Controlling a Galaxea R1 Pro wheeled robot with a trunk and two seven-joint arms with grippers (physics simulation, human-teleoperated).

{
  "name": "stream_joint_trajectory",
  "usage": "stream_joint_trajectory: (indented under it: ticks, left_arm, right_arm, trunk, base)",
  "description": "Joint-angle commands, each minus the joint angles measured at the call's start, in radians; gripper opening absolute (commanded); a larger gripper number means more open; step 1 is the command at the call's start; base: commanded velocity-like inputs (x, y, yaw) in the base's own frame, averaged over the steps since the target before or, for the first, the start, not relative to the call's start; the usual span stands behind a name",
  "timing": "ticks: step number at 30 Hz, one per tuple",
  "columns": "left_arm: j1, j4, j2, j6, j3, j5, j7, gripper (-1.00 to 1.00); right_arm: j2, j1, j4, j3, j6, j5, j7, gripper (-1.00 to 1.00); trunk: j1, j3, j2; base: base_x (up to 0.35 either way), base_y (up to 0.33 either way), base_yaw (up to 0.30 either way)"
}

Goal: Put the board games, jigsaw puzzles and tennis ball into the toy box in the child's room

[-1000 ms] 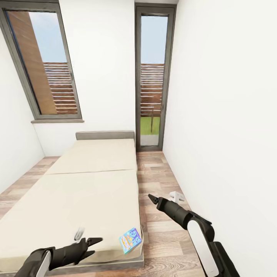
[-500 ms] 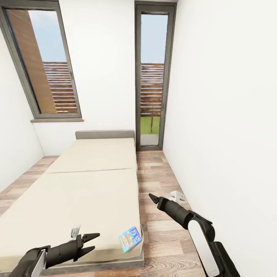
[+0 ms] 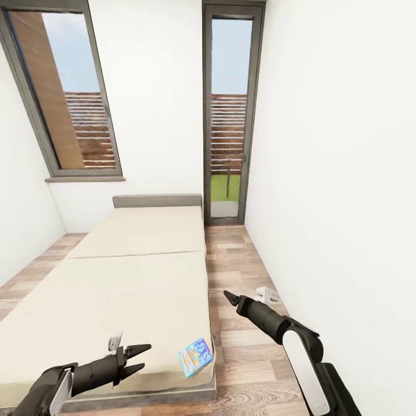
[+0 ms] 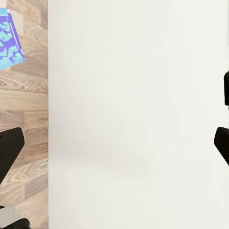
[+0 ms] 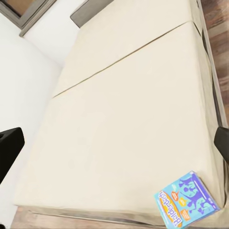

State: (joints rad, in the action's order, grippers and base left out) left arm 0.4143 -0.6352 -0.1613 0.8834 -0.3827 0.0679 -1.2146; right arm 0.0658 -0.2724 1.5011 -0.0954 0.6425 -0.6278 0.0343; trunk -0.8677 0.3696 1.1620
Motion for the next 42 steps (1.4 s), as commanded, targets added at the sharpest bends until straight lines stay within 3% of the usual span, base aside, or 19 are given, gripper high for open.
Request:
stream_joint_trajectory:
  ticks: [1,5,10,11,14,19,42]
  left_arm:
    - [0.015,0.0,0.002,0.011,0.0,0.002,-0.002,1.0]
    - [0.038,0.01,0.004,0.01,0.002,0.001,0.001,1.0]
    - [0.047,0.053,0.027,-0.028,0.005,-0.003,0.014,1.0]
    - [0.047,0.057,0.034,-0.04,0.005,-0.003,0.015,1.0]
    - [0.048,0.07,0.094,-0.092,0.008,-0.007,0.019,1.0]
    - [0.049,0.083,0.126,-0.11,0.009,-0.009,0.031,1.0]
    - [0.049,0.11,0.167,-0.104,0.01,-0.008,0.026,1.0]
  right_arm:
    - [0.0,-0.001,0.001,0.001,0.005,0.002,0.004,1.0]
    - [0.002,-0.001,0.001,0.001,0.005,0.002,0.004,1.0]
    - [0.002,-0.001,0.001,0.0,0.005,0.002,0.004,1.0]
    - [0.001,-0.001,0.001,0.0,0.005,0.002,0.004,1.0]
    - [0.002,-0.001,-0.003,0.0,0.005,0.003,0.003,1.0]
    - [0.002,-0.001,-0.005,0.0,0.005,0.003,0.003,1.0]
    - [0.0,-0.001,-0.002,0.002,0.006,0.003,0.004,1.0]
  trunk:
    - [-0.004,0.004,0.008]
    - [-0.019,0.017,0.036]
    - [-0.038,0.033,0.071]
    - [-0.042,0.036,0.078]
    - [-0.054,0.045,0.099]
    - [-0.073,0.061,0.134]
    - [-0.161,0.133,0.295]
  base:
    - [0.0,0.0,0.0]
    - [0.0,0.0,0.0]
    - [0.0,0.0,0.0]
    - [0.0,0.0,0.0]
    - [0.0,0.0,0.0]
    - [0.0,0.0,0.0]
    - [0.0,0.0,0.0]
